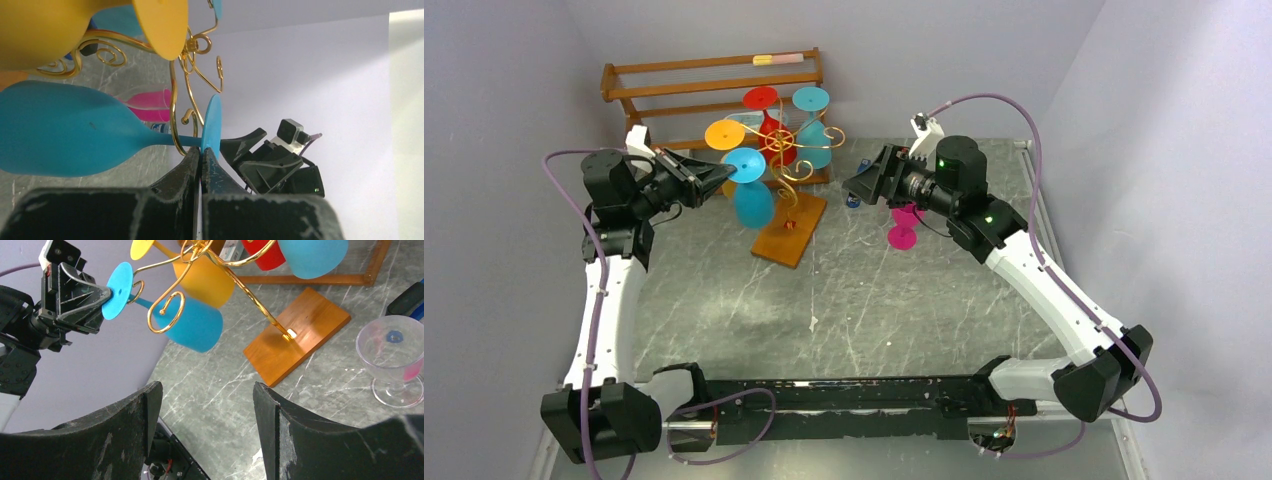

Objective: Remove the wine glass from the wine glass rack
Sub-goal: Pick up the wine glass from the wine rack.

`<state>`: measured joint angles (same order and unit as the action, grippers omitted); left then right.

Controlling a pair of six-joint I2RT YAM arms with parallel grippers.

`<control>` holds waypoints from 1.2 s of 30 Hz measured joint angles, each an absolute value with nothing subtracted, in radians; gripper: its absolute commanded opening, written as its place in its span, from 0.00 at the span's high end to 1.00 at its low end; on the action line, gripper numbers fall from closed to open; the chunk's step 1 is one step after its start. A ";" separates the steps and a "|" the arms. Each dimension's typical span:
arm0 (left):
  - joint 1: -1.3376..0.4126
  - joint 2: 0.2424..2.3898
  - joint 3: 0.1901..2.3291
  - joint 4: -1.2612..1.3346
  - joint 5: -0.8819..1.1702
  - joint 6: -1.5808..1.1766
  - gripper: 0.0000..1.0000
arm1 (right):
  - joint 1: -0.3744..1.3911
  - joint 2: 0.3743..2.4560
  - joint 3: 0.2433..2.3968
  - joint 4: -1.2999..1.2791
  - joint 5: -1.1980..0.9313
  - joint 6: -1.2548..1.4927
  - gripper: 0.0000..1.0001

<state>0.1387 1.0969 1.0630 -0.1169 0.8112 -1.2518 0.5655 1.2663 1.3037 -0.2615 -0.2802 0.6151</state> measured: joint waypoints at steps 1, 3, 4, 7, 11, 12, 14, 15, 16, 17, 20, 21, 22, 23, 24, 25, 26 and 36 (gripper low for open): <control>0.139 1.098 1.073 -0.138 0.802 -1.250 0.95 | 0.566 1.266 1.304 -0.262 -0.280 0.614 0.29; 0.139 1.099 1.088 -0.167 0.786 -1.248 0.95 | 0.566 1.264 1.304 -0.262 -0.279 0.612 0.29; 0.139 1.099 1.093 -0.173 0.780 -1.248 0.95 | 0.566 1.264 1.303 -0.262 -0.279 0.611 0.29; 0.140 1.098 1.106 -0.190 0.759 -1.251 0.95 | 0.566 1.263 1.304 -0.262 -0.277 0.609 0.29; 0.143 1.098 1.108 -0.199 0.739 -1.267 0.95 | 0.566 1.259 1.303 -0.261 -0.276 0.607 0.29; 0.144 1.098 1.108 -0.200 0.736 -1.274 0.95 | 0.566 1.259 1.303 -0.261 -0.275 0.606 0.29; 0.148 1.098 1.108 -0.200 0.733 -1.287 0.95 | 0.566 1.256 1.303 -0.261 -0.273 0.605 0.29; 0.150 1.098 1.108 -0.200 0.731 -1.296 0.95 | 0.566 1.255 1.303 -0.262 -0.273 0.605 0.29; 0.152 1.098 1.108 -0.199 0.728 -1.303 0.95 | 0.566 1.253 1.303 -0.261 -0.272 0.605 0.29; 0.155 1.098 1.108 -0.197 0.725 -1.314 0.95 | 0.566 1.252 1.303 -0.261 -0.271 0.605 0.29; 0.160 1.102 1.108 -0.186 0.720 -1.334 0.95 | 0.566 1.247 1.303 -0.262 -0.266 0.605 0.29; 0.161 1.103 1.108 -0.185 0.717 -1.338 0.95 | 0.566 1.245 1.303 -0.262 -0.265 0.605 0.29; 0.161 1.105 1.108 -0.185 0.712 -1.341 0.95 | 0.566 1.243 1.303 -0.261 -0.263 0.605 0.29; 0.162 1.108 1.108 -0.185 0.707 -1.344 0.95 | 0.566 1.241 1.303 -0.261 -0.262 0.605 0.29; 0.162 1.110 1.108 -0.185 0.704 -1.347 0.95 | 0.566 1.239 1.303 -0.261 -0.260 0.605 0.29; 0.162 1.113 1.108 -0.184 0.702 -1.349 0.95 | 0.566 1.238 1.303 -0.261 -0.258 0.605 0.29; 0.162 1.116 1.108 -0.184 0.700 -1.350 0.95 | 0.566 1.237 1.303 -0.261 -0.257 0.605 0.29; 0.158 1.142 1.108 -0.184 0.677 -1.351 0.95 | 0.566 1.231 1.295 -0.259 -0.250 0.606 0.29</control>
<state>0.1581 1.1423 1.1080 -0.1844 0.6765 -1.3514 0.5655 1.2312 1.2945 -0.2588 -0.2501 0.6064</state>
